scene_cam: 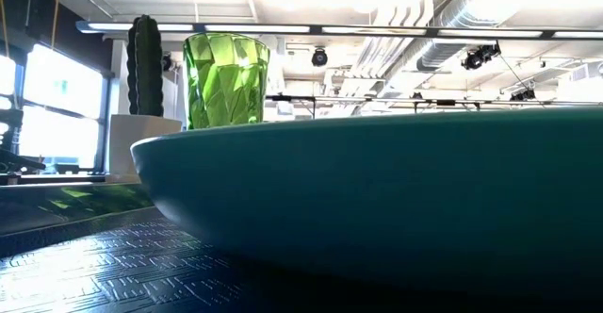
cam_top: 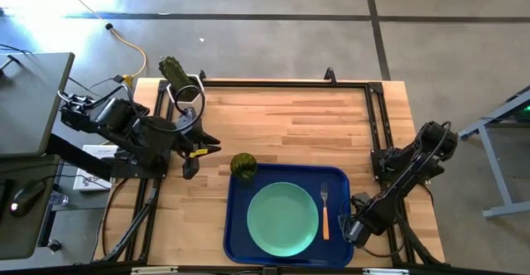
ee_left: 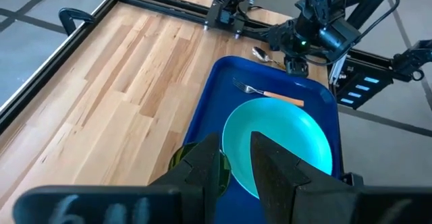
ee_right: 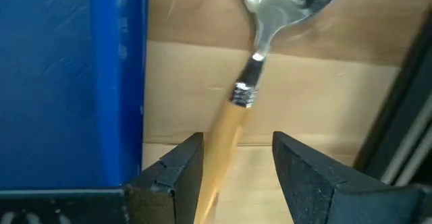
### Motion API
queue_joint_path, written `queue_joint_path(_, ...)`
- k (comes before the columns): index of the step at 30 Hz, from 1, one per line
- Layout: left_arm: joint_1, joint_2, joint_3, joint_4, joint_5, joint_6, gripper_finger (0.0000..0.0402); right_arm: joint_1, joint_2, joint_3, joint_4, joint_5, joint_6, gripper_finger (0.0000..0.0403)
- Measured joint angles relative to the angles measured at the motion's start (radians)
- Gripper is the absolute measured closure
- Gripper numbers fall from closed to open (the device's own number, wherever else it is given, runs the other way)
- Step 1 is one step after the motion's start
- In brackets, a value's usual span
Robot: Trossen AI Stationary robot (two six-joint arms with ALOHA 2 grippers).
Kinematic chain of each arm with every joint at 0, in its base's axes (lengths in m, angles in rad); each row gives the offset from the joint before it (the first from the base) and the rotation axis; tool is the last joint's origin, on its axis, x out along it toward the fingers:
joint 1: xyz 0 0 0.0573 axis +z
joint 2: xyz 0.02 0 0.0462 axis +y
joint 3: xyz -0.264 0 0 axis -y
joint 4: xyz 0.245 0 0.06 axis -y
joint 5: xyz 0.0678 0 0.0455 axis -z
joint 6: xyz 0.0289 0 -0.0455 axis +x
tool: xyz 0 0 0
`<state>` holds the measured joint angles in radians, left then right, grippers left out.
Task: Pick and place plate/cup/fork/spoon on tray
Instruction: Put the yellow spoon to the right of the orange fork on the blue tray
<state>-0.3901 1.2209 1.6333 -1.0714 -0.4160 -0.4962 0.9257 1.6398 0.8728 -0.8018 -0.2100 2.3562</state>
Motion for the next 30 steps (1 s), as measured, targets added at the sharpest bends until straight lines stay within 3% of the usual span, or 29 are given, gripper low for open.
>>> queue_joint_path(5, 0.0, 0.012, -0.001, 0.0, 0.0, 0.001, 0.0328, -0.001, -0.007, -0.061, 0.121, -0.001, 0.0, 0.0234)
queue_joint_path(10, 0.0, 0.027, -0.001, -0.002, -0.001, 0.001, 0.0328, -0.004, -0.006, -0.068, 0.126, -0.015, -0.001, 0.0239)
queue_joint_path(21, 0.0, 0.032, 0.0, -0.002, -0.005, 0.002, 0.0328, -0.027, -0.003, -0.069, 0.137, -0.032, -0.019, 0.0358)
queue_joint_path(30, 0.0, 0.032, 0.0, -0.003, -0.005, 0.035, 0.0328, -0.029, -0.021, -0.07, 0.132, -0.052, -0.023, 0.0375)
